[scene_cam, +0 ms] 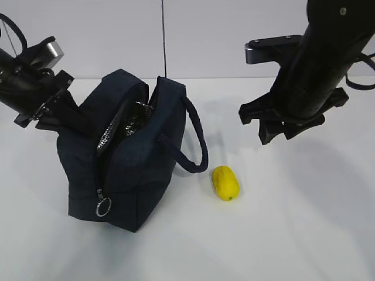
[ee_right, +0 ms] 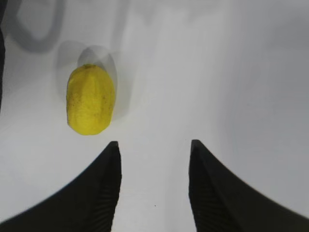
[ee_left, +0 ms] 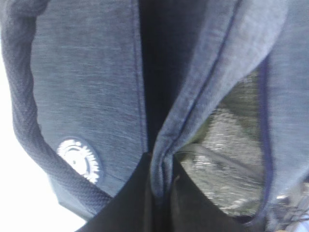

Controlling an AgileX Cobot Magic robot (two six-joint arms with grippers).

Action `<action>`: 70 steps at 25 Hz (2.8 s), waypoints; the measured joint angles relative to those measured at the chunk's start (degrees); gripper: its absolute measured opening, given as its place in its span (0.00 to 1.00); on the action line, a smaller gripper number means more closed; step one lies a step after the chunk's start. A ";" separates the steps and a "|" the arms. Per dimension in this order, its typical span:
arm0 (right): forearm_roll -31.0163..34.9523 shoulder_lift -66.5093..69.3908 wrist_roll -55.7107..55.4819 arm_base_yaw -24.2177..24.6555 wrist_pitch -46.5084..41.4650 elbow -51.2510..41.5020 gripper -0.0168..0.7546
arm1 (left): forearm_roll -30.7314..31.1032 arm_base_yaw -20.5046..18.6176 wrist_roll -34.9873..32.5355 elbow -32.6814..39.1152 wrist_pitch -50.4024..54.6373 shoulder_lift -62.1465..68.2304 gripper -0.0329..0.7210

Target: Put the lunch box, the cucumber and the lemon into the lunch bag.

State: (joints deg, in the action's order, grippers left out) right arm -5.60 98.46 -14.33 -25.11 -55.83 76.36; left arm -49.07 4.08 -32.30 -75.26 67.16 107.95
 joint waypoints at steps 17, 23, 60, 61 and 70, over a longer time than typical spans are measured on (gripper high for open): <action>7.18 7.67 0.00 0.00 4.82 0.00 0.48 | 9.04 0.21 1.85 0.00 -1.42 0.00 0.05; 10.47 9.19 1.15 0.00 7.11 0.00 0.54 | 11.15 0.21 3.50 0.00 -2.06 0.00 0.05; 19.85 18.88 8.18 0.00 12.76 1.57 0.66 | 11.28 0.21 4.77 0.00 -1.98 0.00 0.05; 19.98 18.91 8.22 0.00 12.76 1.57 0.66 | 11.28 0.21 4.77 0.00 -1.98 0.00 0.05; 20.10 20.14 9.36 0.00 11.98 1.57 0.66 | 11.28 0.21 4.77 0.00 -1.77 0.00 0.04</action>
State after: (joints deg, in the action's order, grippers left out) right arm 14.51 118.60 -4.97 -25.11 -43.85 77.93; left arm -37.79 4.28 -27.53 -75.26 65.39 107.95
